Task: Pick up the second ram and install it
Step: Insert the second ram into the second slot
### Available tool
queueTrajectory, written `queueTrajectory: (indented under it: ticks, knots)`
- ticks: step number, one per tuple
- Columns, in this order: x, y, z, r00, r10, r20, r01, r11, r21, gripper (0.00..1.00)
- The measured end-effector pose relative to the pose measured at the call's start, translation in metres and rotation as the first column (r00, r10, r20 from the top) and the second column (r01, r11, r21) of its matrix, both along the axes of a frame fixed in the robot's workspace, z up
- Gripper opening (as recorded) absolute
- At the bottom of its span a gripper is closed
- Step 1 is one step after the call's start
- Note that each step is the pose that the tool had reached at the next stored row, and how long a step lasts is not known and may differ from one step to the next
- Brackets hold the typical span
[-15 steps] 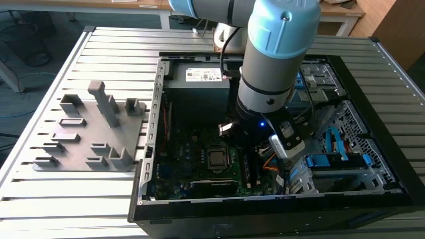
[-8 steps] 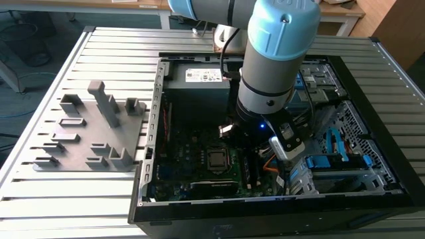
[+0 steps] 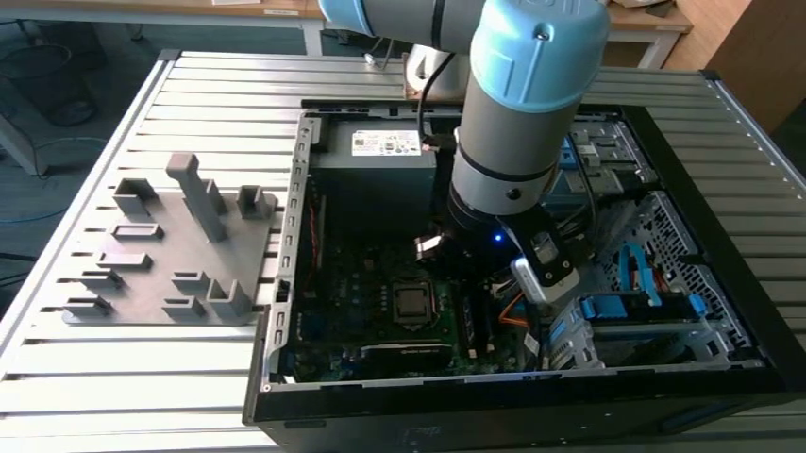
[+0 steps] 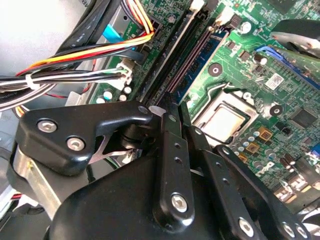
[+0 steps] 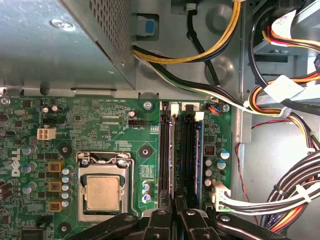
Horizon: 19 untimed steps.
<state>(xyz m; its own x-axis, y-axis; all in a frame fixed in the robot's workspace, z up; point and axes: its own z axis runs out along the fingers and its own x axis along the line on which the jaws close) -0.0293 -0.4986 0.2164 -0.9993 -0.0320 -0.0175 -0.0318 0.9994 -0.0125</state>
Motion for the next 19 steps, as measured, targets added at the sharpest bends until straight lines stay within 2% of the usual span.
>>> queueTrajectory:
  ticks: [4,8,19]
  knots:
    - [-0.0001,0.0000,0.0046,1.0000,0.000,-0.0001,0.000,1.0000,-0.0002,0.14]
    - [0.0000,0.0001,0.0051,1.0000,0.000,0.0001,0.000,1.0000,0.0002,0.14]
    - [-0.0001,-0.0001,0.0007,1.0000,0.000,0.0000,0.000,1.0000,0.0003,0.14]
